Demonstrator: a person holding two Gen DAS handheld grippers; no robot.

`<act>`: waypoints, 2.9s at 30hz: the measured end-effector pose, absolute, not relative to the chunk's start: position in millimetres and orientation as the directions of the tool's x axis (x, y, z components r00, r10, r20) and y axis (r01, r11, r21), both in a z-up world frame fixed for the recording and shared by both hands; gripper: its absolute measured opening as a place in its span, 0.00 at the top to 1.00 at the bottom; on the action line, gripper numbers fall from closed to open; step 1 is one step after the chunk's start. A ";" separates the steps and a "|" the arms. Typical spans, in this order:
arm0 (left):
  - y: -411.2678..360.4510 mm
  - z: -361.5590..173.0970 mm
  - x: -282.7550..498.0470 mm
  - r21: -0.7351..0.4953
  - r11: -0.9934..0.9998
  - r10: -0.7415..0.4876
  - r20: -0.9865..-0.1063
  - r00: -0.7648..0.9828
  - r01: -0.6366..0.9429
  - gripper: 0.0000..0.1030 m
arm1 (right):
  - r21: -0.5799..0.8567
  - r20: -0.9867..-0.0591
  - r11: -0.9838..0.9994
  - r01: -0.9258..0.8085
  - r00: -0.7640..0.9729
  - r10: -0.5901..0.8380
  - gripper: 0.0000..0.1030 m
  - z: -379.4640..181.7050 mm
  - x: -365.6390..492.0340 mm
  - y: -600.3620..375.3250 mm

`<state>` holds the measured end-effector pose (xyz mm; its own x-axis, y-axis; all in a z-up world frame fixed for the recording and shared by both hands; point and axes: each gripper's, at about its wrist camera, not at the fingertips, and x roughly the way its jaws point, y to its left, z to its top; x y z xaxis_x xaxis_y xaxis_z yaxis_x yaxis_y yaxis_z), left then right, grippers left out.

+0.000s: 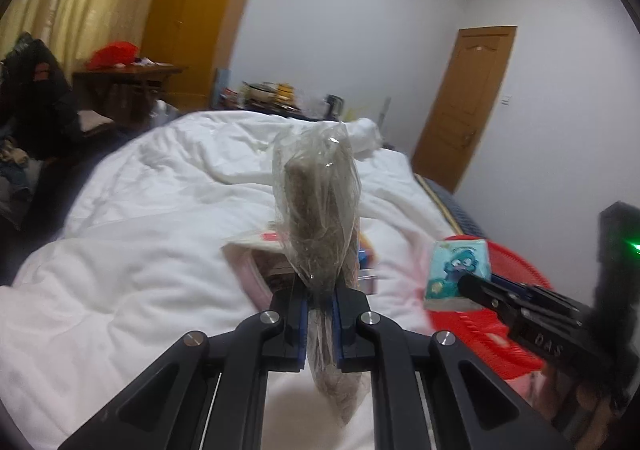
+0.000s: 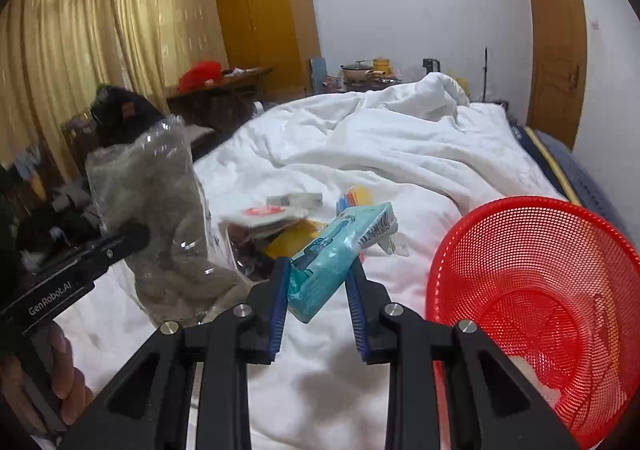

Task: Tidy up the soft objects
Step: 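Lift the bag and tissue pack into the red basket and open both tools, then move the left tool to the white packet with red label and grasp it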

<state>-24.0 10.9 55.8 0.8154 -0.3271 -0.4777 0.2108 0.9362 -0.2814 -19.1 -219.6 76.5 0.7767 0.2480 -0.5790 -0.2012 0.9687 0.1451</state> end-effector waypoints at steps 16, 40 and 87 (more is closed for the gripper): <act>-114.0 88.7 49.5 -0.435 0.778 -0.628 -0.549 0.552 0.453 0.92 | 0.164 -0.770 0.979 0.120 0.637 0.050 0.73 57.5 18.0 -415.9; -283.6 -14.7 97.3 -0.277 0.840 -0.450 -0.836 0.315 0.466 0.92 | 0.018 -0.957 0.983 0.185 0.289 -0.037 0.56 -36.2 23.4 -436.4; 34.4 -21.3 99.4 -0.704 0.709 -0.564 -0.597 0.570 -0.036 0.31 | 0.335 -0.733 0.924 -0.184 0.566 0.378 0.33 5.7 3.0 -223.0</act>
<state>99.4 34.4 -21.3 0.5705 -0.5639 -0.5972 -0.0360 0.7093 -0.7040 3.0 -223.0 5.7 0.5657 0.3781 -0.7328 -0.1836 0.9241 0.3351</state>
